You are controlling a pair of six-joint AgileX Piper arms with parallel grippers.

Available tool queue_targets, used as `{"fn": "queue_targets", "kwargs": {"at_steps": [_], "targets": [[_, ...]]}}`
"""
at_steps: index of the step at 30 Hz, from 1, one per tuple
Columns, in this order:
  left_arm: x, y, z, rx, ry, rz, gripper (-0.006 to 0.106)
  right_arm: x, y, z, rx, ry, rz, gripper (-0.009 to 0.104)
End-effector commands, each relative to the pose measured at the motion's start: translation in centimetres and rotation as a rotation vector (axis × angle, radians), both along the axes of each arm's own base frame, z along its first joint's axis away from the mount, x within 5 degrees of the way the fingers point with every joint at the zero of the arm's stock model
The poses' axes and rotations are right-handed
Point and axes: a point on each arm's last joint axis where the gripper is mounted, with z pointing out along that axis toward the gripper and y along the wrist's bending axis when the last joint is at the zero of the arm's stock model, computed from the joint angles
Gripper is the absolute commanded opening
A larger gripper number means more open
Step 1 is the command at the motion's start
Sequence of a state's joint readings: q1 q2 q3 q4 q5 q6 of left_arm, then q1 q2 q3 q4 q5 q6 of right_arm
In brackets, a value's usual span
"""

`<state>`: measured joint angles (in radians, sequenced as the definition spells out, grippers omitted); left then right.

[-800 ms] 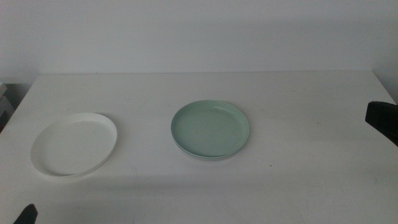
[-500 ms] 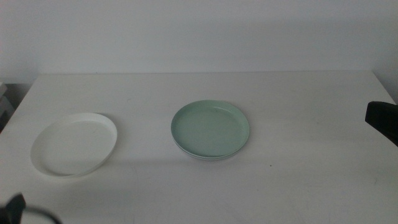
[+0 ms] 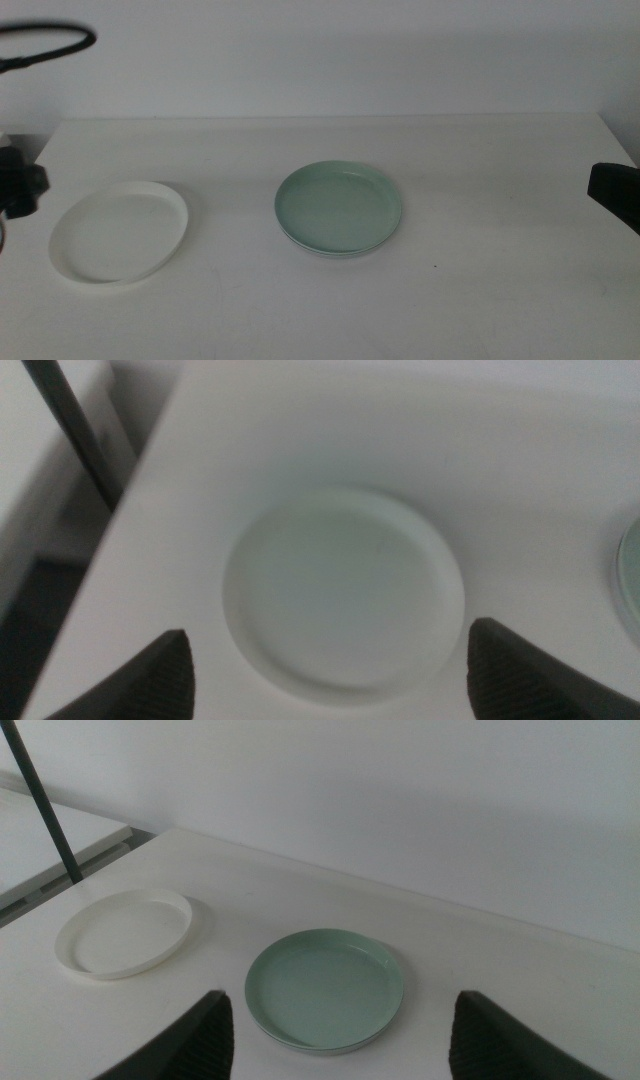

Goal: Stack the three bowls on top of each other.

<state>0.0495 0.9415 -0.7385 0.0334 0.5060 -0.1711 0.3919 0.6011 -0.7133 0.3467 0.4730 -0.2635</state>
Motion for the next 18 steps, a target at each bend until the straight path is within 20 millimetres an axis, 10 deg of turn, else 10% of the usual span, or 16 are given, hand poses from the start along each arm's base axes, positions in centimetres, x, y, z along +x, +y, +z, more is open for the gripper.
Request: {"fn": "queue_targets", "kwargs": {"at_steps": [1, 18], "targets": [[1.6, -0.1, 1.4, -0.038, -0.011, 0.011, 0.102, 0.1, -0.1, 1.3, 0.035, -0.083, -0.019, 0.055], [11.6, 5.3, -1.2, 0.054, 0.321, 0.026, 0.102, 0.1, -0.1, 1.3, 0.035, -0.084, -0.019, 0.055]]}}
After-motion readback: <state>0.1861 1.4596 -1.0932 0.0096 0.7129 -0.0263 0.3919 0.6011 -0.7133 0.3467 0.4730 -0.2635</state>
